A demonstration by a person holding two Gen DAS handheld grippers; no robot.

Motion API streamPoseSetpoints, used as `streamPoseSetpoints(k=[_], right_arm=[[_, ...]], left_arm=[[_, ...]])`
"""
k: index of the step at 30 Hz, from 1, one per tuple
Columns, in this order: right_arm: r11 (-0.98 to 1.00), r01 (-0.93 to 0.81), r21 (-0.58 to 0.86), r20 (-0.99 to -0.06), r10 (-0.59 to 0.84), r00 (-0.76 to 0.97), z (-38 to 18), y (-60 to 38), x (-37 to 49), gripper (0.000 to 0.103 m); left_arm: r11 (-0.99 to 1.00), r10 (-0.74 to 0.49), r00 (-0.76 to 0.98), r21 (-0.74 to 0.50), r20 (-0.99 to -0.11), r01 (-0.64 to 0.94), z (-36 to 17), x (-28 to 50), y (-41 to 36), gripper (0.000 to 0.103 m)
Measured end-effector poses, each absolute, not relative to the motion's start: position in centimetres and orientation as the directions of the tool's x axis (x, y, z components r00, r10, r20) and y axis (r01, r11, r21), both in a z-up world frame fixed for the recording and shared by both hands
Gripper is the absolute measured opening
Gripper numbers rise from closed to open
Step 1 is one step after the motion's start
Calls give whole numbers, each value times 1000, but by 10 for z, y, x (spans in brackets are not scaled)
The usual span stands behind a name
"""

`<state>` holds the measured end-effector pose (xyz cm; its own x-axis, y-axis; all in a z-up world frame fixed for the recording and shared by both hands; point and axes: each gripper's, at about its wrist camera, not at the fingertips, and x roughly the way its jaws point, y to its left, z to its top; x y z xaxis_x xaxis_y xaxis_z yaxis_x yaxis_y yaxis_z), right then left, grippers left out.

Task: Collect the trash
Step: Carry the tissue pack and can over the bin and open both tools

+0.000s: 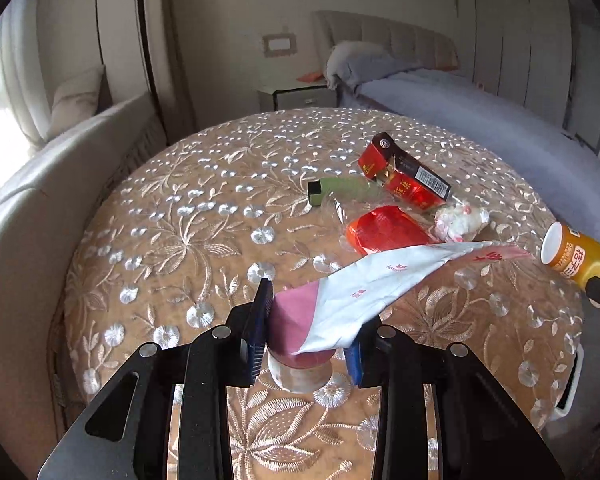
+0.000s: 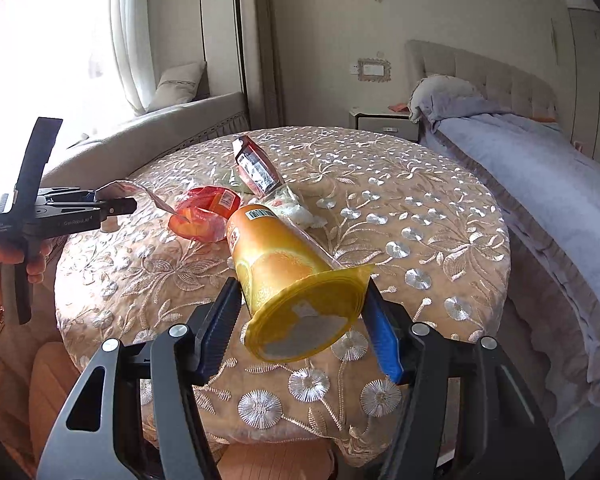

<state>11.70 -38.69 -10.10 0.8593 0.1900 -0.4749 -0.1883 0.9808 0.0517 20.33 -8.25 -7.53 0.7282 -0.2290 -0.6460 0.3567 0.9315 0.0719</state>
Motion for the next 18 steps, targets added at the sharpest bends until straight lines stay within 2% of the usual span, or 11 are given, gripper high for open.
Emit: streamPoseSetpoints(k=[3,9,18], right_arm=[[983,-175,49,-456,178,872,-98,-395,104,61],[991,-123,58,-421,136,897,-91,-413,78,61],[998,65,26,-396,-50,917,-89,-464,13,61]], left_arm=[[926,-242,753,87,-612,368,-61,185,-93,31],[874,-347,745,90,-570,477,-42,143,-136,31],[689,-519,600,117,-608,715,-65,84,-252,31]])
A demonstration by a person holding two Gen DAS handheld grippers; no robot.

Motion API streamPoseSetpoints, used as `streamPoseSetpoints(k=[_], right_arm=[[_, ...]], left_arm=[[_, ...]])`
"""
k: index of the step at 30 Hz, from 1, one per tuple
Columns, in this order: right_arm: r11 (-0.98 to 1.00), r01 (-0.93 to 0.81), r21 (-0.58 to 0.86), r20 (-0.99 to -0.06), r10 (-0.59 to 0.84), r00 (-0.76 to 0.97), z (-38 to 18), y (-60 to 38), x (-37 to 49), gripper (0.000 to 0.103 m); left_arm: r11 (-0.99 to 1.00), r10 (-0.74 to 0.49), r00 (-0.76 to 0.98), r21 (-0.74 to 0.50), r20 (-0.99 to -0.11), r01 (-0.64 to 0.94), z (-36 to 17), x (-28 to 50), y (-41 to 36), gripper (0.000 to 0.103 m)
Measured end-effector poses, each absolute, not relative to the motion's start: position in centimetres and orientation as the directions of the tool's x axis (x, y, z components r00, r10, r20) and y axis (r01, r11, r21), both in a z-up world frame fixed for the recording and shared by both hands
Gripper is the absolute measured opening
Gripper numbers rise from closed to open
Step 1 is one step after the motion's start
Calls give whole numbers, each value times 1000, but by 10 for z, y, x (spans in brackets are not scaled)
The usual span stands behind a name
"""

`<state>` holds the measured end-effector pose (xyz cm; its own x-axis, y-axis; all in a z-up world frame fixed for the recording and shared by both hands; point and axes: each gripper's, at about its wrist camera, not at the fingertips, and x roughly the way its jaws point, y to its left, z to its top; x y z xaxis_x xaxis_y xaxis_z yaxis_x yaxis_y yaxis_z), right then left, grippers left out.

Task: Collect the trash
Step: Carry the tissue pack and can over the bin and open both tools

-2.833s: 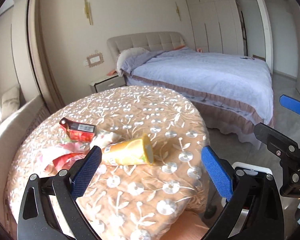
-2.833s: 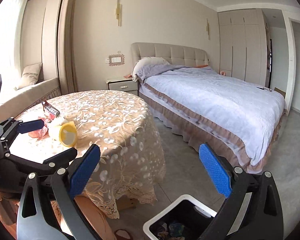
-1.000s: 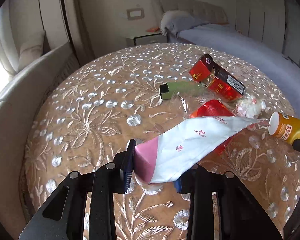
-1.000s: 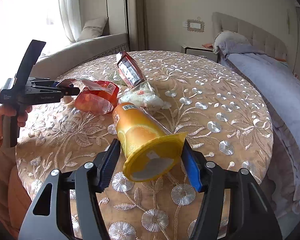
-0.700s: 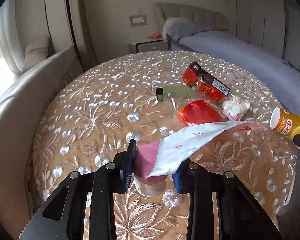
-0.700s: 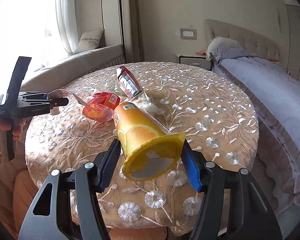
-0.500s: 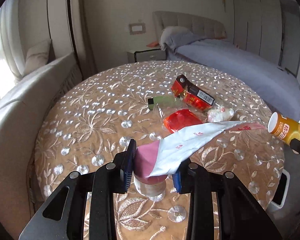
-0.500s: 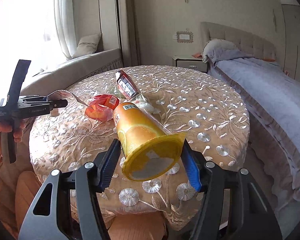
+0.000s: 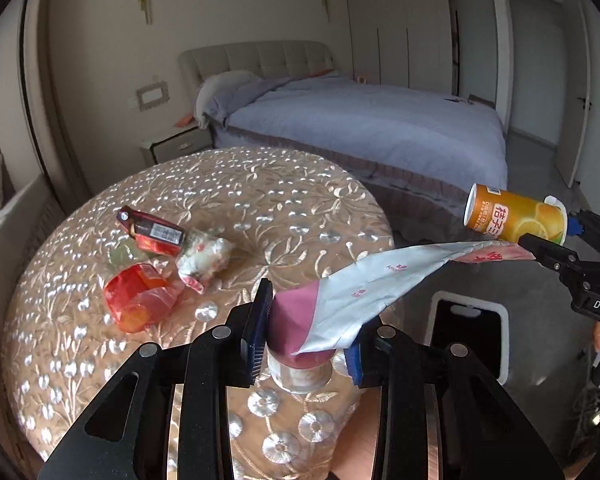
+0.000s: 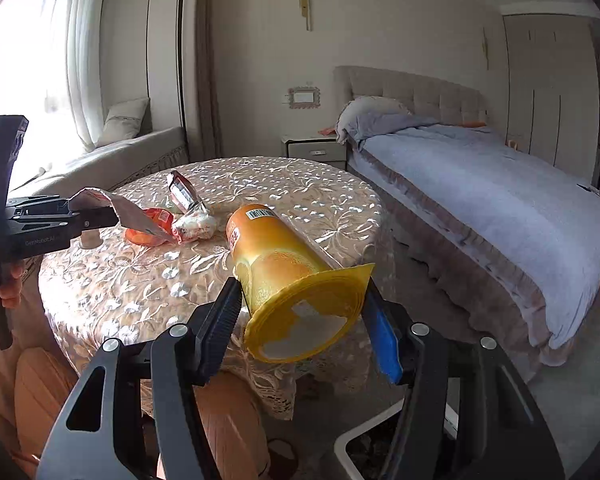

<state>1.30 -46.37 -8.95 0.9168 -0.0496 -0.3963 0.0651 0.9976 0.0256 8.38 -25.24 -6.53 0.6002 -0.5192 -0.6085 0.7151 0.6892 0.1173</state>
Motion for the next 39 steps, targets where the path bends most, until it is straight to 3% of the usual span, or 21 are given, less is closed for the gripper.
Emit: streamPoseSetpoints(k=[7,12,20,21,22,23,29,31,32,39], right_arm=[[957,290,25,-450,-249,858,-113,-523,-41,61],[909,414,35,-499,-343,796,-140,-561,-70,61],[871,476,125,-593,-319,739,-187,-605,-78,61],[870,477,127,-603,-314,733,-193,-608,-78,61],[869,477,130,-615,-307,726,-199,-610,-76,61],[868,478,137,-628,-297,720,-205,-613,-73,61],[856,490,166,-696,-249,673,-237,-626,-60,63],[853,491,177,-714,-232,660,-245,-628,-57,91],[850,495,181,-715,-232,660,-248,-628,-57,98],[855,490,169,-707,-241,665,-247,-623,-51,98]], left_arm=[[486,-576,435,137,-692,863,-119,34,-357,31],[352,-531,338,161,-777,922,-170,11,-416,31],[215,-432,216,132,-876,968,-236,-3,-478,33],[193,-424,191,117,-886,974,-243,-3,-482,39],[179,-406,170,104,-898,978,-250,-4,-489,75],[178,-393,170,106,-904,978,-256,-4,-492,97],[199,-382,225,158,-896,967,-263,-1,-495,98],[205,-392,241,171,-888,964,-258,0,-491,98],[212,-395,257,185,-882,960,-257,0,-490,98],[274,-466,348,241,-813,931,-215,1,-470,98]])
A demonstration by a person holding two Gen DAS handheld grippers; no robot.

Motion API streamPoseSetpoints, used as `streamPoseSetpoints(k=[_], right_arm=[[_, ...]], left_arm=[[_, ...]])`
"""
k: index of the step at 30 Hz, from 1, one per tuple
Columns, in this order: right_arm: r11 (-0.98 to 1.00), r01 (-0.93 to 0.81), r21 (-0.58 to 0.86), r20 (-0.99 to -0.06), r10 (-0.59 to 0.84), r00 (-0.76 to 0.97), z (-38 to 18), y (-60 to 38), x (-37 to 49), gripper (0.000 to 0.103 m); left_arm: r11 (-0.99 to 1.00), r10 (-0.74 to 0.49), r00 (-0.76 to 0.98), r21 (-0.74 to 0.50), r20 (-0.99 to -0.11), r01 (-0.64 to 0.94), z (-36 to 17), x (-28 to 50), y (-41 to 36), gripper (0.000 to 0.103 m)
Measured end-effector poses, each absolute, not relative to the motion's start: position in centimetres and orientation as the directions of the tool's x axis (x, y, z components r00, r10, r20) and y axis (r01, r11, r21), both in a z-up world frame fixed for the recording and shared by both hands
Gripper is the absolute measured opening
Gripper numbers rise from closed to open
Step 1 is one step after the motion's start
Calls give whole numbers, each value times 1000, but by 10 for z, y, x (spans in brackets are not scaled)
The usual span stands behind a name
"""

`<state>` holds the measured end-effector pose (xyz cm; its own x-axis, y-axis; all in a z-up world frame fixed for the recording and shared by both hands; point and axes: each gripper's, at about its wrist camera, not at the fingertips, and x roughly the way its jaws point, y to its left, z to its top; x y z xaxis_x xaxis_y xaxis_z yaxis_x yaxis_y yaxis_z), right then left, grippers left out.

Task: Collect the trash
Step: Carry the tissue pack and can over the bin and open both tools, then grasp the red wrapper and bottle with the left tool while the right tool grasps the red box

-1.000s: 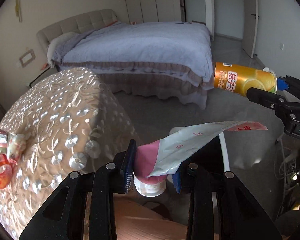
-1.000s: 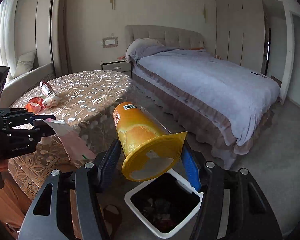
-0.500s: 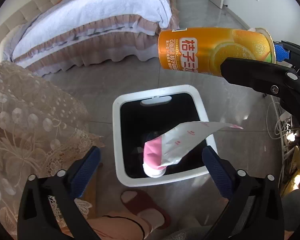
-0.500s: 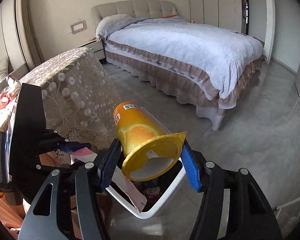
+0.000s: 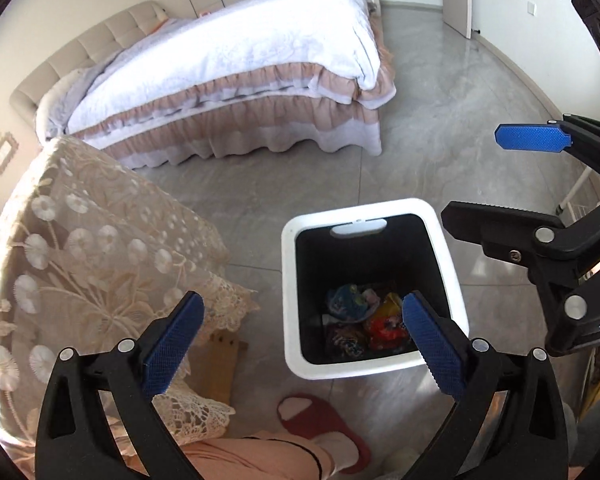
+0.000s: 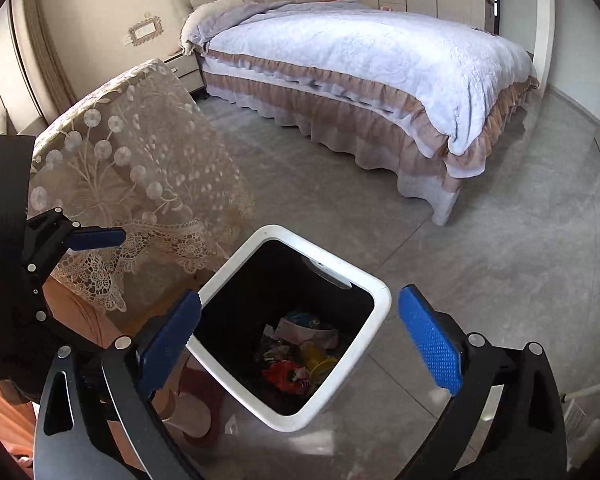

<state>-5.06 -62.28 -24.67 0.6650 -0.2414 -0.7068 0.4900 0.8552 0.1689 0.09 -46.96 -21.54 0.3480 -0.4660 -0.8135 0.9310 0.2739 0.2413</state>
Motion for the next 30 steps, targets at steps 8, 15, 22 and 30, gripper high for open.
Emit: streamPoseSetpoints(k=[8,15,22,30], right_arm=[[887,458,58,-595,-338,729,-198,-589,-42,98],[939,341,55,-439,-284,853,-141,-545,-16,98],[984,178,-16,-358,-172,918,-102,-487,41,98],[990,23,-141,-349,-71,935,-73,-412,117,98]], left_arm=[[465,-517,528,297,-674,834,-138,19,-415,98],[691,-431,682,270,-591,670,-91,71,-340,98],[877,-262,781,198,-567,438,-65,136,-250,98],[965,-163,704,36,-691,258,-75,228,-176,98]])
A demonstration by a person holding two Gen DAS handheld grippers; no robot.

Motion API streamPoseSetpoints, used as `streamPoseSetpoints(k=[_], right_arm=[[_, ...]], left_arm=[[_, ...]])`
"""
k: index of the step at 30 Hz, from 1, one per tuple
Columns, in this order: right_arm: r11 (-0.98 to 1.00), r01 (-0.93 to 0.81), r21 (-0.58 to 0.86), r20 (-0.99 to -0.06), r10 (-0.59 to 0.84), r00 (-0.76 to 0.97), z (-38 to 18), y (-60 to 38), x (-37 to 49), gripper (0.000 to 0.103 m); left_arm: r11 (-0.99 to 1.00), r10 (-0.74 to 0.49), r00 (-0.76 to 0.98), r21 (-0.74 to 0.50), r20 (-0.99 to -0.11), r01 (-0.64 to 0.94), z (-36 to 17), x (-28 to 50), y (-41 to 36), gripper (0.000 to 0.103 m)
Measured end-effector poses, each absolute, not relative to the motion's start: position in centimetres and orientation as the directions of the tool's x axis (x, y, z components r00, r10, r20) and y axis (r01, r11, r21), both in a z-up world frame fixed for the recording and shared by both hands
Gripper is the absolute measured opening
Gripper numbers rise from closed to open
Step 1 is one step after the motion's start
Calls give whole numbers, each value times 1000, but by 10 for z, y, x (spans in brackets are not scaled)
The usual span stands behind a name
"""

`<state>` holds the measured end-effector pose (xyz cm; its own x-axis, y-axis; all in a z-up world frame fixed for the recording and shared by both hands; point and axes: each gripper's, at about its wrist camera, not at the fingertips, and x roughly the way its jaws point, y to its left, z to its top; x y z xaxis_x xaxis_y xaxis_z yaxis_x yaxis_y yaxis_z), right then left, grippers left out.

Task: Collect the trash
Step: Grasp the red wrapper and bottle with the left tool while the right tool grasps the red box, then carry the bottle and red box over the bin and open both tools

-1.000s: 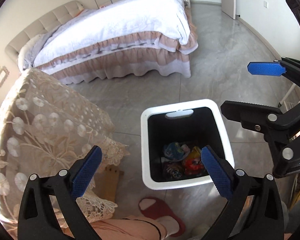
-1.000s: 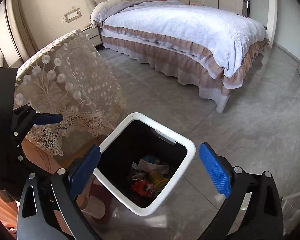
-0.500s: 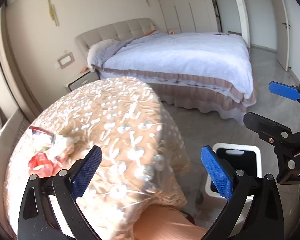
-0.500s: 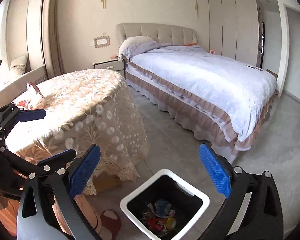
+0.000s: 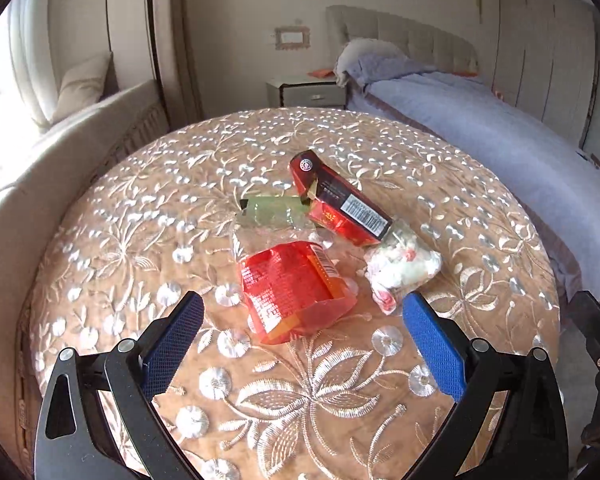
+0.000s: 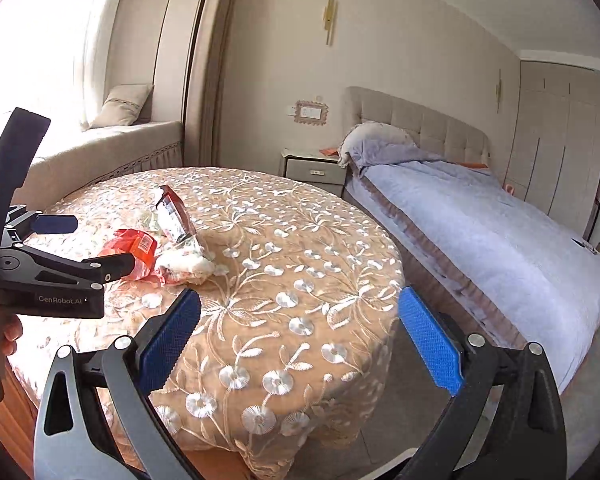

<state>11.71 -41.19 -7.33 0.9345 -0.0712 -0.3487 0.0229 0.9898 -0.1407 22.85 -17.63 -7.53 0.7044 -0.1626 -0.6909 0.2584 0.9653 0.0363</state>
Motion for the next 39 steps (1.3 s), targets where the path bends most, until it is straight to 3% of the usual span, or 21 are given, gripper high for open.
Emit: streamPoseSetpoints(k=[7,15,18,20,22,24,25,32,39], right_arm=[[978,-101,-182,-378,25,926,-56,-362,187,98],[971,-226,-74,-547,150,823,-56,-334,275,98],[967,-251,-43,-604,175,778,-64,-323,302,98],[962,-272,-9,-634,205,746,-71,-318,314,97],[959,-282,10,-656,219,722,-78,-312,324,86],[954,-299,33,-677,241,696,-85,-307,333,64],[951,-307,46,-687,253,681,-88,-305,335,58],[956,-292,35,-643,245,725,-81,-307,317,44],[958,-272,88,-580,271,768,-66,-328,285,43]], left_arm=[[964,-187,625,-17,-758,267,-98,275,-167,98],[946,-296,536,-166,-790,279,-117,303,-157,96],[943,-302,540,-163,-786,291,-120,303,-156,86],[942,-302,545,-156,-782,298,-120,303,-157,68],[943,-296,550,-148,-781,297,-119,306,-156,57],[941,-301,550,-150,-779,302,-119,306,-153,56],[940,-307,552,-156,-776,303,-119,305,-152,56],[944,-305,614,-146,-728,296,-104,281,-140,55],[945,-296,658,-112,-693,307,-88,248,-138,55]])
